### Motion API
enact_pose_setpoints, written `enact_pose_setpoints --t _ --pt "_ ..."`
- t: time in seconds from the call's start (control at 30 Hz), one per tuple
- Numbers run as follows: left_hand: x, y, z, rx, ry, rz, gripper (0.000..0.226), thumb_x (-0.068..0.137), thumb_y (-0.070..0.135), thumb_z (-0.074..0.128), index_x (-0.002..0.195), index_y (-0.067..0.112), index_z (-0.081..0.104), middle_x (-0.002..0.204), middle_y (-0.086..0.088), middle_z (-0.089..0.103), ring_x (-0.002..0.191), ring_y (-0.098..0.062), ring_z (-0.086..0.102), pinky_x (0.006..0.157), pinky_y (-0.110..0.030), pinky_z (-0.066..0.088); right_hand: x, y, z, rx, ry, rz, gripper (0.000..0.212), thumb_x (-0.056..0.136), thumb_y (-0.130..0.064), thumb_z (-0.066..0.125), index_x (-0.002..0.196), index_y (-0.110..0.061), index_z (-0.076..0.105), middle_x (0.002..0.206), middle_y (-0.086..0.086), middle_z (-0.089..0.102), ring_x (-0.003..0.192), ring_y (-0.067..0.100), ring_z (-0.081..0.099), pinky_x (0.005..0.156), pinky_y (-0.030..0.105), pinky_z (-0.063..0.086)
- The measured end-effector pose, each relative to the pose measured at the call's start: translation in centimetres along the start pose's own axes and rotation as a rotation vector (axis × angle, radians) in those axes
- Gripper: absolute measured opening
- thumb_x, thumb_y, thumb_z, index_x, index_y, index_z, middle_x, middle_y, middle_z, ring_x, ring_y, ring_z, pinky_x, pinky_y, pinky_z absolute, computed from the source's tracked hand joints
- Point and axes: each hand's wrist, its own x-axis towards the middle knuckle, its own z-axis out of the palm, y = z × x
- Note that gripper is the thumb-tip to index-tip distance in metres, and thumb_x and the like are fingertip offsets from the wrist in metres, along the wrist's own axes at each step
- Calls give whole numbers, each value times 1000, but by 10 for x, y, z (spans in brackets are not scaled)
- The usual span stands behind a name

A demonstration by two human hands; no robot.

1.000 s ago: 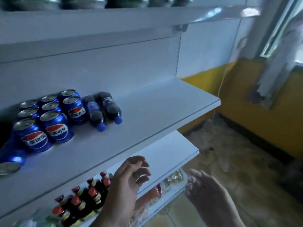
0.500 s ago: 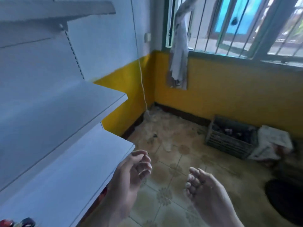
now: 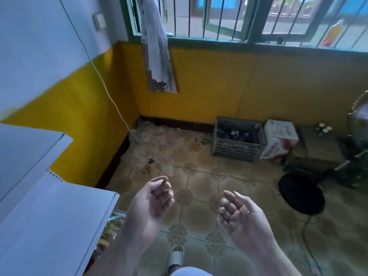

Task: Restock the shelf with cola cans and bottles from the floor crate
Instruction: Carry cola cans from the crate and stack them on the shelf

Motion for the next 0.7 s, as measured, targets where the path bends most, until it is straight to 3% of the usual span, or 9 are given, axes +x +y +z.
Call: enact_pose_setpoints --t 0.13,0.43,0.7 --pt "59 19 23 -3 -11 -81 15 96 12 50 92 9 63 77 -7 59 64 -20 55 61 -28 47 51 -32 18 41 53 -1 20 96 -22 50 96 -7 63 72 7 60 59 20 56 53 29 52" --pt "191 27 96 128 -65 -218 16 99 15 46 92 10 59 76 -5 56 63 -17 54 68 -30 44 127 -126 13 217 129 -182 22 99 -26 49 94 -10 64 76 5 58 65 19 56 73 33 43" --pt "306 -12 199 138 -30 -248 12 97 16 51 96 8 59 78 -6 55 69 -19 49 74 -32 40 205 -234 -62 314 280 -176 20 98 -24 50 96 -9 63 76 5 57 64 19 53 63 29 49"
